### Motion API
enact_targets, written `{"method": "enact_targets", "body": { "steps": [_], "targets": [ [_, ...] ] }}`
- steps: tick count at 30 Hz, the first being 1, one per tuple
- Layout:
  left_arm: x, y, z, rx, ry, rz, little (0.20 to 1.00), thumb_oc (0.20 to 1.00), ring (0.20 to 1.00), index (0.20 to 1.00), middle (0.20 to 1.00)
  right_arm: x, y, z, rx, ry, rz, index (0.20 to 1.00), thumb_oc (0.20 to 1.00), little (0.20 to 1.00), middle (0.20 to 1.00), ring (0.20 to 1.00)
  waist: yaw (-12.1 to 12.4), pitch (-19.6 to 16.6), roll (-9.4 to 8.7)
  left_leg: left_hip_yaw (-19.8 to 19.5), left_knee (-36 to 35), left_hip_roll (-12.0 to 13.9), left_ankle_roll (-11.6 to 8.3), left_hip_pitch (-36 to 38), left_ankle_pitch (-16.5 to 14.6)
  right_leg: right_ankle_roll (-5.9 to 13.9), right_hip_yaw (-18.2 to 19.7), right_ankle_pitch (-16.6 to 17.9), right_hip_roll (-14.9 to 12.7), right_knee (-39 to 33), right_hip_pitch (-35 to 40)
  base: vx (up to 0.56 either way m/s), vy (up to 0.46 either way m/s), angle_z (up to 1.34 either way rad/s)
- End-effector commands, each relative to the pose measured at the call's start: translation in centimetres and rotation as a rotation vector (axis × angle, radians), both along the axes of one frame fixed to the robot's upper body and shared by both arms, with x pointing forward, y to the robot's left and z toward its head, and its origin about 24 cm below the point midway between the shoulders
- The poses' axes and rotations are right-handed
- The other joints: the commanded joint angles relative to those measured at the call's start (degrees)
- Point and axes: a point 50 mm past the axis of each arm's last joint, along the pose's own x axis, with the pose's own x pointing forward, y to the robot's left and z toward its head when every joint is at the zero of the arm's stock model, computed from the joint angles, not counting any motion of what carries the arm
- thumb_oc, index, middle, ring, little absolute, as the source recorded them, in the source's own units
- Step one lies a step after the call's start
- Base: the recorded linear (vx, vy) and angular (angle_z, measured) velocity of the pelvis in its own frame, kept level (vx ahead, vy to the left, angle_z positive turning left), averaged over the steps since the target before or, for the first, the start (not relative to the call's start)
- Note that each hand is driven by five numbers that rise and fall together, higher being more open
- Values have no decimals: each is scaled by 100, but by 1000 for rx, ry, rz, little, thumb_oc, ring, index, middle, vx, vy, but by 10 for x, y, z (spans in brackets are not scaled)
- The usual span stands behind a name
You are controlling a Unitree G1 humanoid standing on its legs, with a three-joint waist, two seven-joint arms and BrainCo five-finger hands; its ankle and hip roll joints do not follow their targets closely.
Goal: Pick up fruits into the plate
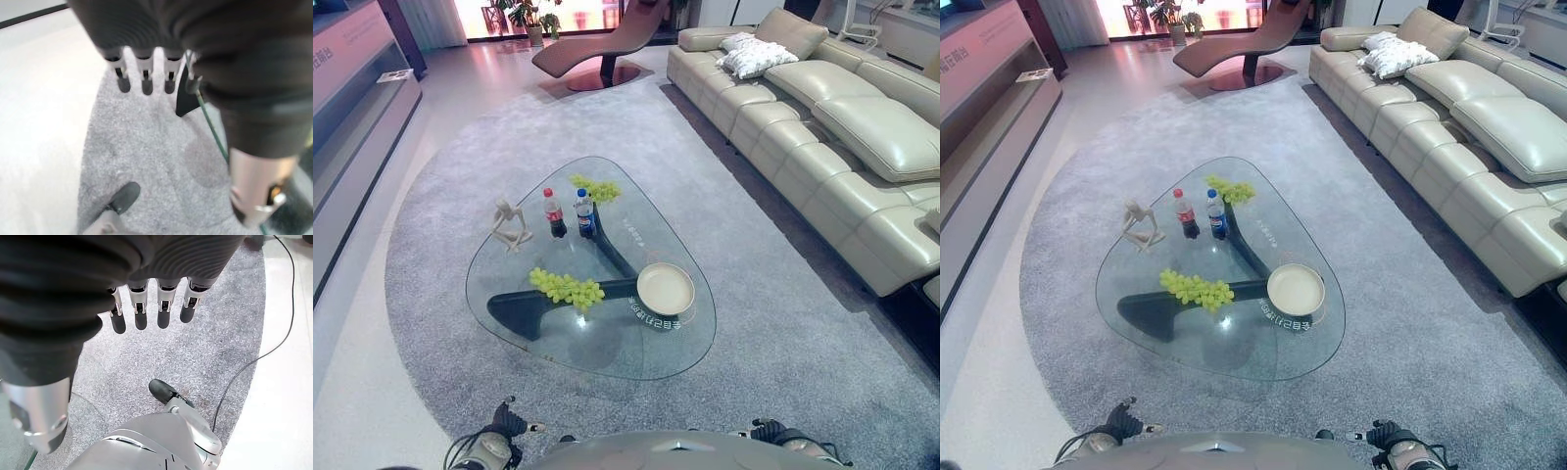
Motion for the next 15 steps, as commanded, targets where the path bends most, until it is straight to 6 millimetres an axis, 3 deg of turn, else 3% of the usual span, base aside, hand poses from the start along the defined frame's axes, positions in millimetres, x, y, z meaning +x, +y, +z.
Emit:
{"method": "enact_targets", "body": {
  "steps": [1, 8, 10, 15],
  "targets": [
    [28, 6, 8, -25, -127, 159, 1000, 1000, 1000, 1000, 1000, 27, 0, 5, -13, -37, 13, 1000, 1000, 1000, 1000, 1000, 5, 385, -58, -258, 210, -237, 274, -56, -795, -31, -173, -608, 103, 339, 159, -77, -10, -1],
    [62, 3, 23, -63, -342, 305, 1000, 1000, 1000, 1000, 1000, 42, -1, 9, -15, -79, -35, 1000, 1000, 1000, 1000, 1000, -29, 650, -1, -251, 163, -232, 287, -322, -670, -53, -125, -534, 110, 353, -136, -64, -2, 0],
    [86, 4, 36, -65, -466, 343, 1000, 1000, 1000, 1000, 1000, 54, -5, 14, -19, -116, -47, 1000, 1000, 1000, 1000, 1000, -63, 835, 25, -237, 171, -216, 269, -465, -609, -67, -81, -502, 116, 380, -303, -151, 6, -2],
    [117, 12, 61, 6, -653, 433, 1000, 1000, 1000, 1000, 1000, 68, -11, 22, -33, -165, -62, 1000, 1000, 1000, 1000, 1000, -134, 1067, 72, -287, 111, -245, 270, -555, -544, -106, 7, -450, 181, 315, -395, -71, 31, -2]
  ]
}}
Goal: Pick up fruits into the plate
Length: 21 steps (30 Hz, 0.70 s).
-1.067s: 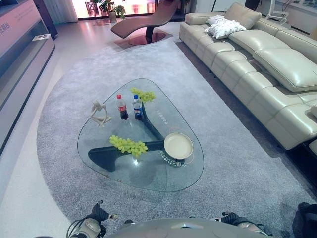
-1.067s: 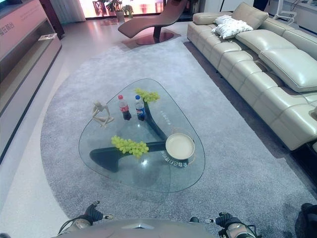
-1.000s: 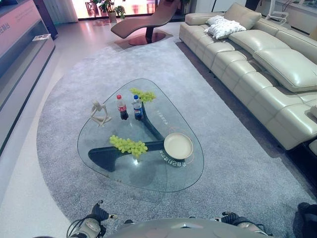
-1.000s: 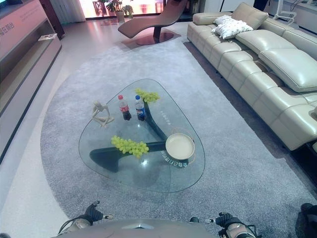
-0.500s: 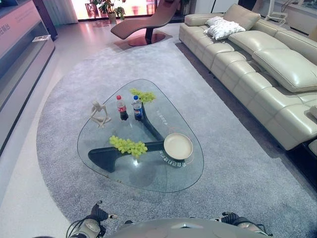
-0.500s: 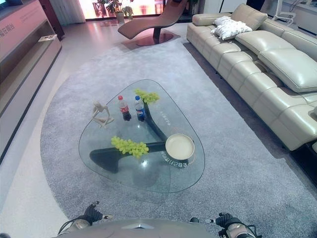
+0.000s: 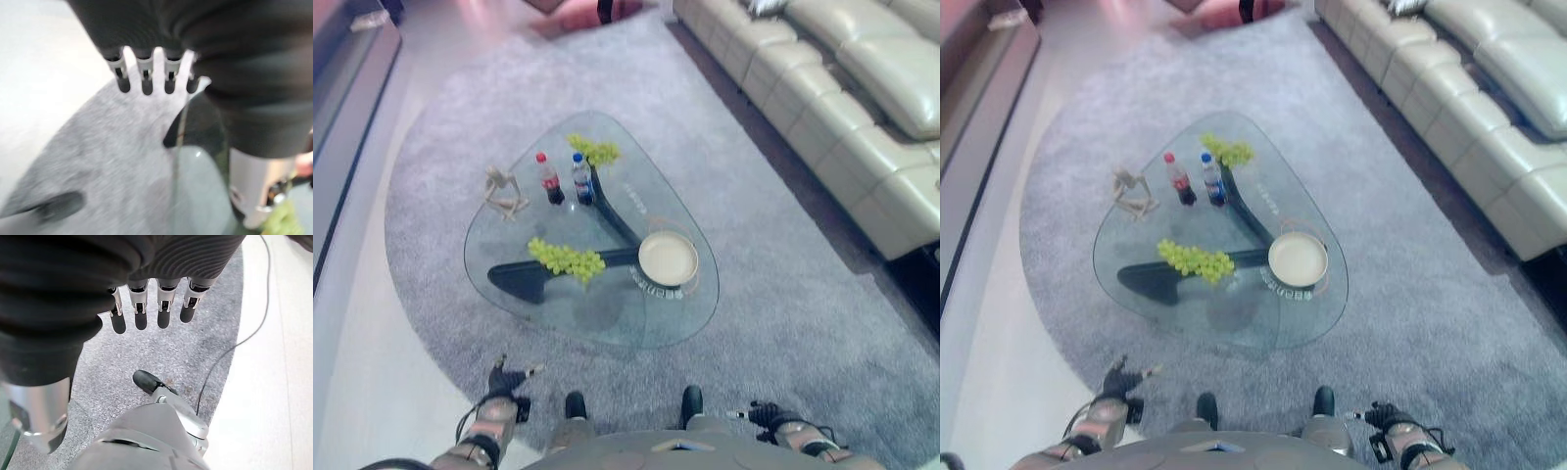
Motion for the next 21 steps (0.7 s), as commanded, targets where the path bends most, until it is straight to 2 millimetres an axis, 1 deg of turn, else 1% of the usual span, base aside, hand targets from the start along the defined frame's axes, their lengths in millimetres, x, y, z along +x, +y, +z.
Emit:
{"method": "enact_targets", "body": {
  "steps": [1, 3, 5, 6, 7, 9, 10, 11, 12, 13, 14, 16, 19, 20, 21],
  "targets": [
    [39, 15, 32, 98, -206, 111, 1000, 1000, 1000, 1000, 1000, 26, -12, 12, -48, -64, -6, 1000, 1000, 1000, 1000, 1000, -67, 312, -49, -289, 84, -244, 229, 37, -704, -36, -47, -613, 157, 271, 209, 54, 10, 0],
    [43, 16, 36, 120, -227, 105, 1000, 1000, 1000, 1000, 1000, 25, -14, 12, -50, -65, -10, 1000, 1000, 1000, 1000, 1000, -68, 322, -53, -295, 88, -245, 222, 37, -705, -32, -51, -613, 155, 262, 216, 38, 3, 0],
    [54, 23, 49, 179, -276, 77, 1000, 1000, 1000, 1000, 1000, 24, -18, 14, -55, -74, -18, 1000, 1000, 1000, 1000, 1000, -81, 364, -59, -296, 97, -239, 201, 10, -695, -22, -58, -609, 151, 255, 201, -29, 13, 0],
    [72, 29, 67, 234, -330, 45, 1000, 1000, 1000, 1000, 1000, 31, -22, 18, -61, -102, -17, 1000, 1000, 1000, 1000, 1000, -112, 471, -53, -298, 121, -243, 188, -104, -663, -22, -20, -610, 148, 303, 74, -143, 37, -1],
    [82, 32, 79, 269, -362, 28, 1000, 1000, 1000, 1000, 1000, 38, -23, 21, -65, -123, -15, 1000, 1000, 1000, 1000, 1000, -125, 554, -43, -294, 143, -247, 185, -199, -638, -29, 2, -612, 147, 353, -33, -164, 38, -3],
    [86, 33, 82, 280, -370, 25, 1000, 1000, 1000, 1000, 1000, 40, -24, 22, -66, -130, -15, 1000, 1000, 1000, 1000, 1000, -127, 578, -41, -292, 150, -248, 185, -228, -631, -32, 8, -613, 147, 371, -67, -99, 20, -4],
    [98, 36, 96, 323, -402, 4, 1000, 1000, 1000, 1000, 1000, 49, -26, 27, -71, -156, -12, 1000, 1000, 1000, 1000, 1000, -143, 686, -25, -289, 184, -255, 186, -351, -605, -43, 41, -608, 149, 429, -200, -219, 40, -2],
    [118, 44, 124, 398, -462, -26, 1000, 1000, 1000, 1000, 1000, 64, -27, 35, -74, -201, -11, 1000, 1000, 1000, 1000, 1000, -169, 883, -10, -279, 241, -275, 193, -541, -572, -65, 92, -598, 165, 526, -414, -254, 46, -7],
    [125, 47, 134, 444, -479, -45, 1000, 1000, 1000, 1000, 1000, 69, -28, 37, -74, -215, -10, 1000, 1000, 1000, 1000, 1000, -184, 953, -7, -271, 253, -284, 199, -592, -563, -72, 109, -593, 172, 548, -470, -218, 53, -17],
    [140, 50, 158, 509, -511, -112, 1000, 1000, 1000, 1000, 1000, 77, -30, 43, -74, -241, -10, 1000, 1000, 1000, 1000, 1000, -224, 1121, -6, -247, 293, -317, 210, -693, -559, -86, 147, -590, 190, 602, -584, -91, 37, -19],
    [142, 51, 162, 520, -513, -128, 1000, 1000, 1000, 1000, 1000, 78, -30, 44, -75, -245, -9, 1000, 1000, 1000, 1000, 1000, -232, 1149, -6, -244, 303, -325, 211, -710, -560, -88, 153, -592, 194, 612, -602, -83, 54, -17],
    [155, 53, 189, 682, -532, -229, 1000, 1000, 1000, 1000, 1000, 84, -36, 50, -88, -275, 3, 1000, 1000, 1000, 1000, 1000, -297, 1327, -4, -185, 382, -372, 216, -842, -567, -96, 180, -577, 197, 665, -748, -91, 59, -3],
    [168, 61, 229, 867, -566, -293, 1000, 1000, 1000, 1000, 1000, 91, -47, 60, -110, -302, 7, 1000, 1000, 1000, 1000, 1000, -352, 1544, 6, -97, 500, -419, 208, -1096, -546, -107, 188, -537, 192, 755, -1003, -118, 54, -5],
    [171, 61, 236, 907, -567, -310, 1000, 1000, 1000, 1000, 1000, 91, -49, 61, -112, -302, 3, 1000, 1000, 1000, 1000, 1000, -358, 1573, 6, -83, 530, -424, 208, -1142, -544, -109, 185, -534, 190, 781, -1047, -90, 36, -7],
    [176, 64, 254, 979, -576, -325, 1000, 1000, 1000, 1000, 1000, 92, -53, 64, -119, -307, 0, 1000, 1000, 1000, 1000, 1000, -389, 1645, 7, -49, 578, -426, 207, -1236, -541, -111, 183, -532, 188, 843, -1158, -88, 32, -4]
  ]
}}
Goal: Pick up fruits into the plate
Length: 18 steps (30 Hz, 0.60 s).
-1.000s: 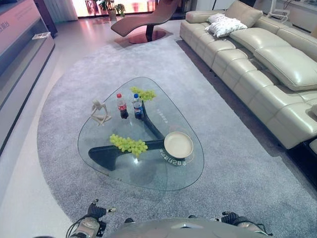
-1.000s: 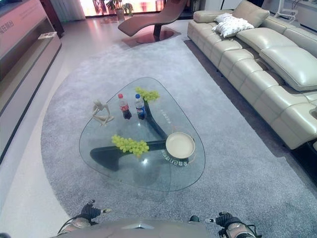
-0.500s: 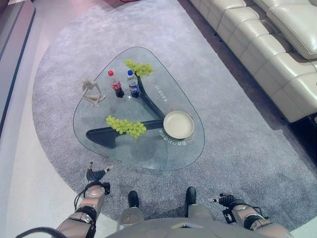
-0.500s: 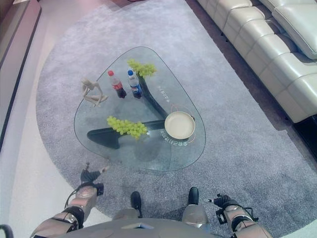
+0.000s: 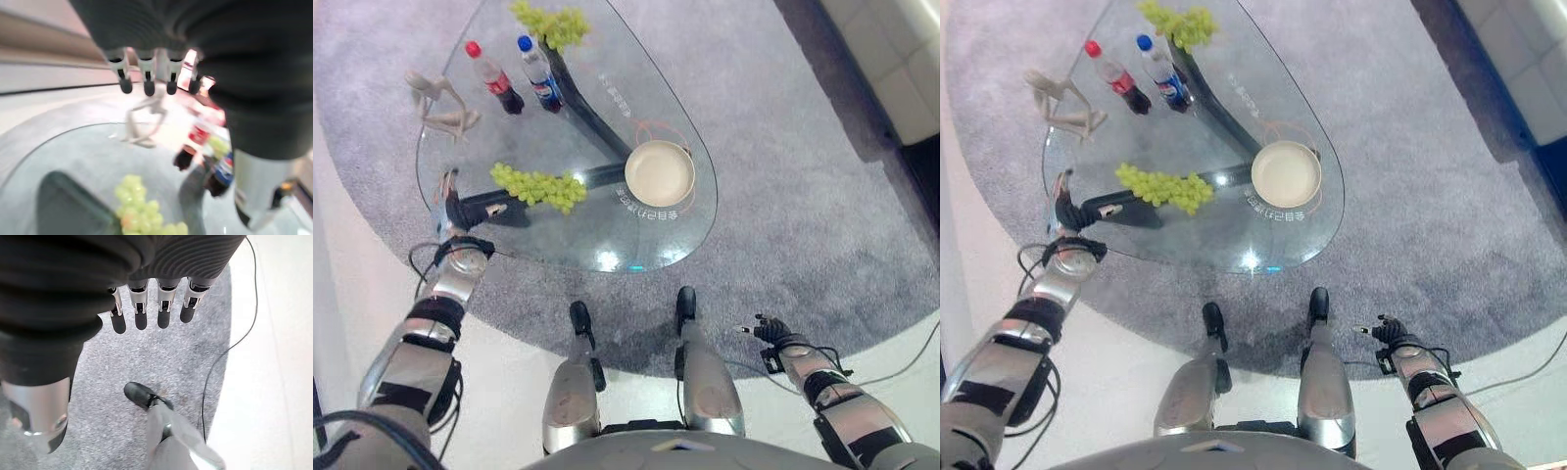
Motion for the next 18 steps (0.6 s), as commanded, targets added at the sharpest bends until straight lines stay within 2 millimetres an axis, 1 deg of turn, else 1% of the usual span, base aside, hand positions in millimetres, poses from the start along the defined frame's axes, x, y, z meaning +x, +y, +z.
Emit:
{"method": "enact_targets", "body": {
  "steps": [1, 2, 3, 4, 6, 7, 9, 11, 12, 15, 17, 18],
  "targets": [
    [11, 18, 54, 264, -61, 28, 1000, 1000, 1000, 1000, 1000, -2, -25, 11, -55, -4, -21, 1000, 1000, 1000, 1000, 1000, -80, 181, -71, -173, 630, -400, 179, -474, -788, -77, -50, -884, 181, 892, -272, -84, 30, -4],
    [13, 19, 59, 299, -59, 26, 1000, 1000, 1000, 1000, 1000, -1, -26, 12, -57, -5, -23, 1000, 1000, 1000, 1000, 1000, -96, 205, -70, -159, 647, -404, 180, -501, -787, -75, -49, -880, 180, 913, -310, -94, 31, -5],
    [17, 20, 75, 398, -69, 25, 1000, 1000, 1000, 1000, 1000, 0, -30, 15, -66, -13, -24, 1000, 1000, 1000, 1000, 1000, -148, 298, -68, -109, 704, -413, 179, -620, -779, -69, -51, -867, 176, 989, -469, -73, 25, -5],
    [18, 20, 79, 437, -69, 24, 1000, 1000, 1000, 1000, 1000, 1, -31, 16, -69, -16, -24, 1000, 1000, 1000, 1000, 1000, -164, 325, -68, -94, 725, -415, 176, -668, -773, -67, -54, -861, 175, 1013, -527, -76, 30, -5],
    [20, 21, 91, 582, -55, 23, 1000, 1000, 1000, 1000, 1000, 2, -36, 19, -81, -18, -23, 1000, 1000, 1000, 1000, 1000, -226, 355, -55, -49, 797, -429, 159, -870, -740, -64, -65, -818, 167, 1066, -752, -35, 36, -6],
    [20, 21, 92, 607, -54, 23, 1000, 1000, 1000, 1000, 1000, 2, -37, 20, -83, -18, -23, 1000, 1000, 1000, 1000, 1000, -239, 355, -49, -42, 812, -434, 156, -919, -733, -64, -70, -810, 164, 1080, -805, -29, 43, -6],
    [23, 22, 103, 706, -22, 43, 1000, 1000, 1000, 1000, 1000, 4, -39, 23, -91, -26, -20, 1000, 1000, 1000, 1000, 1000, -296, 355, -22, -32, 843, -488, 162, -1114, -715, -62, -58, -774, 164, 1111, -1027, -24, 42, -5],
    [25, 20, 108, 766, -9, 45, 1000, 1000, 1000, 1000, 1000, 6, -39, 24, -94, -31, -14, 1000, 1000, 1000, 1000, 1000, -315, 355, -17, -22, 864, -520, 174, -1206, -718, -59, -54, -763, 163, 1143, -1144, -27, 30, -3],
    [28, 18, 113, 832, 11, 49, 1000, 1000, 1000, 1000, 1000, 10, -38, 26, -98, -43, -8, 1000, 1000, 1000, 1000, 1000, -346, 355, -11, -9, 940, -561, 185, -1392, -723, -62, -49, -760, 159, 1226, -1345, -36, 27, -2],
    [32, 15, 120, 907, 52, 57, 1000, 1000, 1000, 1000, 1000, 17, -37, 31, -94, -70, -13, 1000, 1000, 1000, 1000, 1000, -388, 355, -4, -2, 1130, -595, 195, -1682, -744, -81, -44, -782, 166, 1408, -1633, -11, 8, -1],
    [33, 15, 121, 919, 65, 61, 1000, 1000, 1000, 1000, 1000, 19, -37, 32, -92, -79, -14, 1000, 1000, 1000, 1000, 1000, -403, 355, -4, 2, 1183, -601, 196, -1761, -750, -87, -34, -785, 172, 1446, -1708, 2, 3, -2],
    [35, 14, 122, 957, 91, 61, 1000, 1000, 1000, 1000, 1000, 23, -36, 36, -92, -103, -15, 1000, 1000, 1000, 1000, 1000, -436, 355, -8, 26, 1232, -611, 199, -1878, -755, -93, -25, -772, 184, 1471, -1834, 4, 3, -3]
  ]
}}
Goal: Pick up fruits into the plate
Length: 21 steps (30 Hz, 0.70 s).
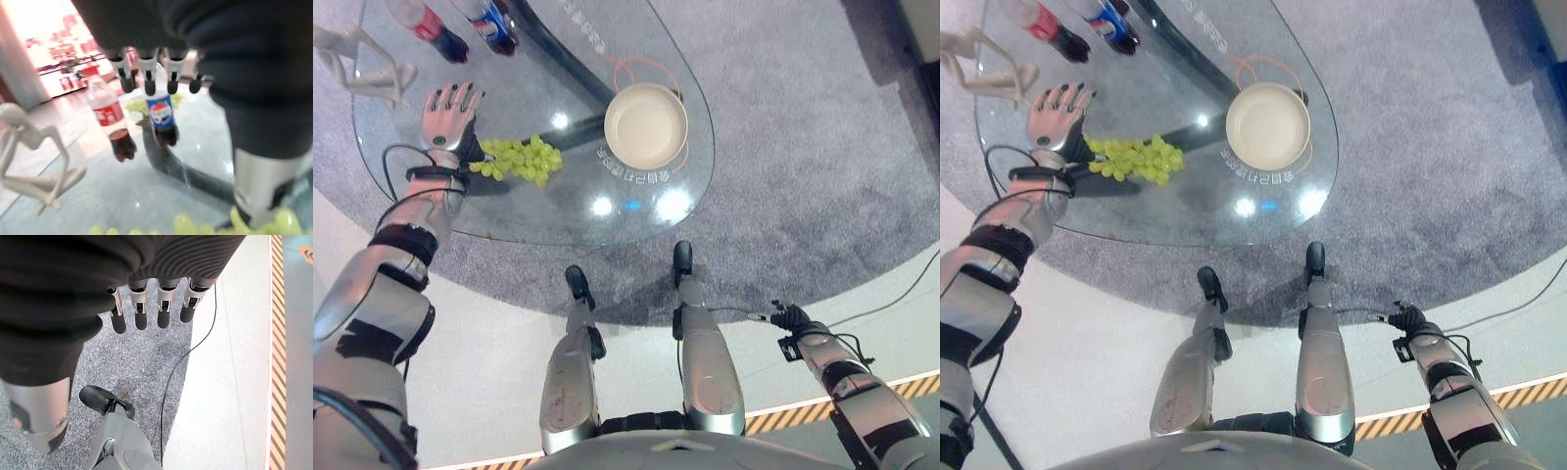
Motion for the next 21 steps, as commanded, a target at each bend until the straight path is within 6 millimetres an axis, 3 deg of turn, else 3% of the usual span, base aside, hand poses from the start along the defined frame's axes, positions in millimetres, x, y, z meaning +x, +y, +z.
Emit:
{"method": "enact_targets", "body": {
  "steps": [1, 10, 15, 21],
  "targets": [
    [-5, 27, 25, 108, -20, 135, 1000, 1000, 1000, 1000, 1000, -2, -19, 9, -41, -18, -50, 1000, 1000, 1000, 1000, 1000, -96, -49, -32, -92, 1001, -549, 204, -860, -774, -91, -112, -763, 292, 962, -589, 0, 0, 0],
    [0, 26, 21, 212, 123, 190, 1000, 1000, 1000, 1000, 1000, 29, -13, 37, -64, -166, -39, 1000, 1000, 1000, 1000, 1000, -199, -49, -55, 8, 1261, -508, 163, -1420, -787, -100, -124, -751, 341, 1152, -1159, -2, 1, -2],
    [-4, 35, 14, 202, 100, 244, 1000, 1000, 1000, 1000, 1000, 21, -28, 36, -92, -131, -101, 1000, 1000, 1000, 1000, 1000, -233, -49, -66, 86, 1251, -444, 124, -1619, -705, -126, -131, -742, 407, 1184, -1360, -5, 23, -1],
    [-11, 48, 27, 180, -13, 349, 1000, 1000, 1000, 1000, 1000, 1, -41, 26, -107, -74, -146, 1000, 1000, 1000, 1000, 1000, -271, -49, -115, 36, 1446, -414, 117, -1984, -689, -171, -88, -770, 471, 1349, -1690, 0, 0, 0]
  ]
}}
